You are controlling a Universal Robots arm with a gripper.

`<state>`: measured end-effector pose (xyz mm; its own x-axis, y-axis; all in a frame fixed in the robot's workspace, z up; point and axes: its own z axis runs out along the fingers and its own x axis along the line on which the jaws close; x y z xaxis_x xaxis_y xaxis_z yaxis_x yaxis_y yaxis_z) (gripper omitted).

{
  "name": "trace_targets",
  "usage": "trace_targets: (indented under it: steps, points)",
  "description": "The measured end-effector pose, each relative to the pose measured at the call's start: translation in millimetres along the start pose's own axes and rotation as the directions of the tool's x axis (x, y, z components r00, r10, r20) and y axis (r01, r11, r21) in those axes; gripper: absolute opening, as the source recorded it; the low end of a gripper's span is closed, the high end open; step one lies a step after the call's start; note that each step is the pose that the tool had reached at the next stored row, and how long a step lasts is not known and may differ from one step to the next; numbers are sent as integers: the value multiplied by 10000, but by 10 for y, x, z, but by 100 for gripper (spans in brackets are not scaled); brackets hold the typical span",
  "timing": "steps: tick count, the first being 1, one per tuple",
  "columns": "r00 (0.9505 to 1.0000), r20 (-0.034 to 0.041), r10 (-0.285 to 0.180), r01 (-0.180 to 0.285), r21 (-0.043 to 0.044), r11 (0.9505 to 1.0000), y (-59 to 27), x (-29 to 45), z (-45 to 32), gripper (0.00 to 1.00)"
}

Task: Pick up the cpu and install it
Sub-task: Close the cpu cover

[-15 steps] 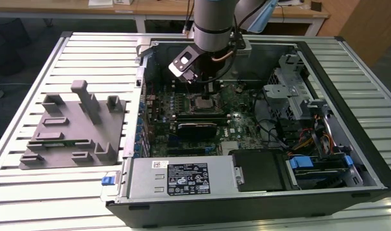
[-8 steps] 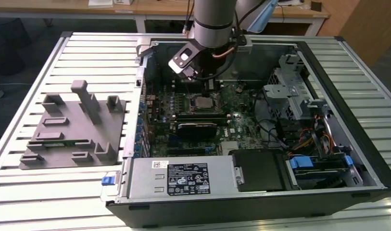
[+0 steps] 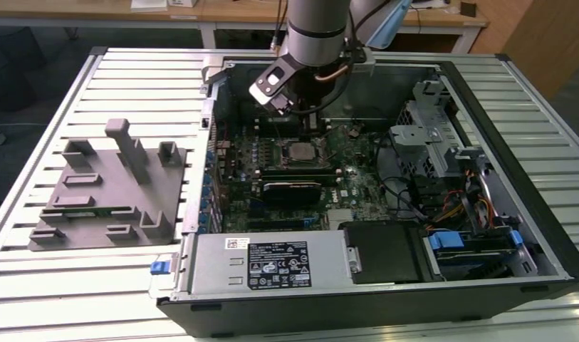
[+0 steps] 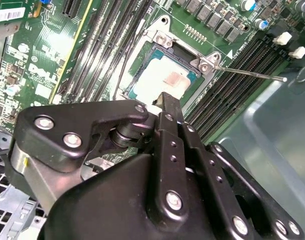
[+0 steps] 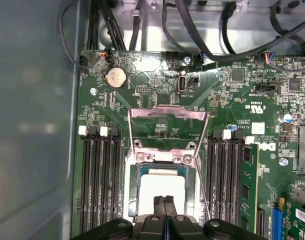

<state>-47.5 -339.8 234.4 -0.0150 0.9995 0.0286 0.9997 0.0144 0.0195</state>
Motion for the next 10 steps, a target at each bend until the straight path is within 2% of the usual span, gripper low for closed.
trace_targets:
  steps: [10]
  points:
    - [10000, -1, 0, 0, 4, 10000, 1, 2, -68, 11]
